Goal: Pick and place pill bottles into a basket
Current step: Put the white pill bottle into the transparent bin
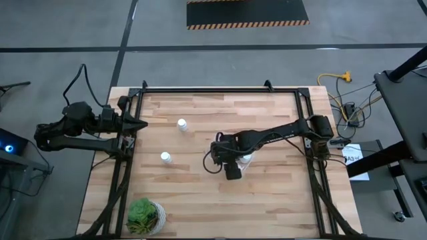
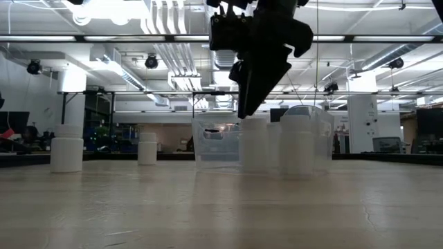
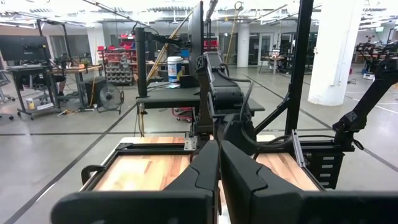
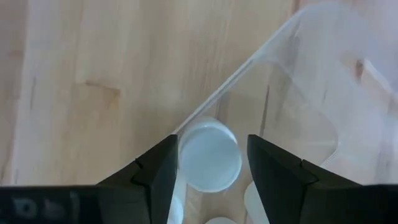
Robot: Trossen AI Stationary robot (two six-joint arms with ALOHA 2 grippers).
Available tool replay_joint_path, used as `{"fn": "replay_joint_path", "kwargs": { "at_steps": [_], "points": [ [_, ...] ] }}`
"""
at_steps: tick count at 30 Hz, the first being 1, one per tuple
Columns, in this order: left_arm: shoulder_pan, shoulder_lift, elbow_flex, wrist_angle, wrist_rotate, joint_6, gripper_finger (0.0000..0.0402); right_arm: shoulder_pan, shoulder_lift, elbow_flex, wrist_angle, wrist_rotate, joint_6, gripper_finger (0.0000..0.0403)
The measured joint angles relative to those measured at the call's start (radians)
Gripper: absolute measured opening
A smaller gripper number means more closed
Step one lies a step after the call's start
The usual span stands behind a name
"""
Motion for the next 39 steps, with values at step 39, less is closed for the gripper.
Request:
{"fn": "replay_joint_path", "kwargs": {
  "at_steps": [39],
  "points": [
    [0.000,0.053,0.000,0.274,0.002,-0.034,0.0000,0.000,-0.196,0.181,0.192,-0.101,0.054,0.0182]
  ]
}}
